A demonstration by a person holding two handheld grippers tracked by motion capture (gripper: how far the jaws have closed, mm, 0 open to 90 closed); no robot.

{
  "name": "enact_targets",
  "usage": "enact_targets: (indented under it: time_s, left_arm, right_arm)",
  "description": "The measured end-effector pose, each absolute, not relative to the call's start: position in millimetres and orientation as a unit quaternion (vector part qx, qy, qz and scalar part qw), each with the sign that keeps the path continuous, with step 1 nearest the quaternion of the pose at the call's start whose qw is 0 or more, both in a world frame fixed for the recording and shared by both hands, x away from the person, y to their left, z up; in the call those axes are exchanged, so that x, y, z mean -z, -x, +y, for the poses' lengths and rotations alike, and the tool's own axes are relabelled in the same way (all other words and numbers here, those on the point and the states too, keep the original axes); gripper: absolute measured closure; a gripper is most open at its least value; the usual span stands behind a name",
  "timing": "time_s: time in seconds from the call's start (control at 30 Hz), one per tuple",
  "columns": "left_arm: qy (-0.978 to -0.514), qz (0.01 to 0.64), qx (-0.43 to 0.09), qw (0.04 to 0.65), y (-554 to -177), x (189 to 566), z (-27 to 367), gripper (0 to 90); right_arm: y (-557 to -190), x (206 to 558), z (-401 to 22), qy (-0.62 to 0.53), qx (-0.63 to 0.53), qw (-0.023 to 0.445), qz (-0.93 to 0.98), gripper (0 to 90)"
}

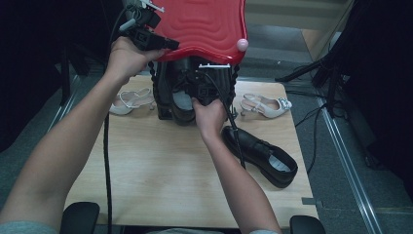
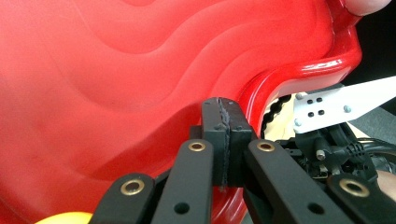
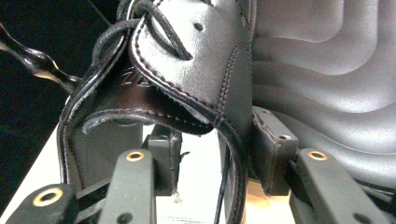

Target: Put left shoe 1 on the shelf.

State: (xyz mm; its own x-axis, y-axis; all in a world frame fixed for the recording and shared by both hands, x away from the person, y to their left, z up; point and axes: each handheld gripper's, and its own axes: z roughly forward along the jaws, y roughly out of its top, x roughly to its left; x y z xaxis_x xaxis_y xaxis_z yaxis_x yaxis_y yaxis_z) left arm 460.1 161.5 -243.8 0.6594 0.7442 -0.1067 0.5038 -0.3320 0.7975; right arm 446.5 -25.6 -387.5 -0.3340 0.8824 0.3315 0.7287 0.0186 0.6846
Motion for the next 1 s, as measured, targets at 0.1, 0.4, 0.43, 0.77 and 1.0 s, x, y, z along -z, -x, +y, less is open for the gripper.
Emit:
enact_targets:
  time_s: [0.1,0.4,0.43,0.77,1.0]
  left_arm:
    - [-0.804,0.388,-0.141,0.428,-460.2,243.7,161.4,90.0]
    - [-0.805,0.387,-0.142,0.427,-460.1,243.6,161.5,90.0]
    - [-0.806,0.386,-0.142,0.426,-460.2,243.6,161.4,90.0]
    - [-0.807,0.385,-0.145,0.424,-459.3,243.5,161.6,90.0]
    - [-0.807,0.385,-0.145,0.423,-459.0,243.5,161.5,90.0]
  right_arm:
    - [-446.6,387.4,-26.2,-0.57,-0.407,0.091,0.708,55.6]
    - [-442.7,387.0,-23.6,-0.563,-0.397,0.085,0.72,49.9]
    - [-442.3,387.5,-23.7,-0.561,-0.397,0.082,0.722,49.0]
    - [-441.4,390.4,-21.0,-0.559,-0.399,0.078,0.723,49.0]
    - [-436.8,387.8,-22.2,-0.551,-0.393,0.069,0.733,45.5]
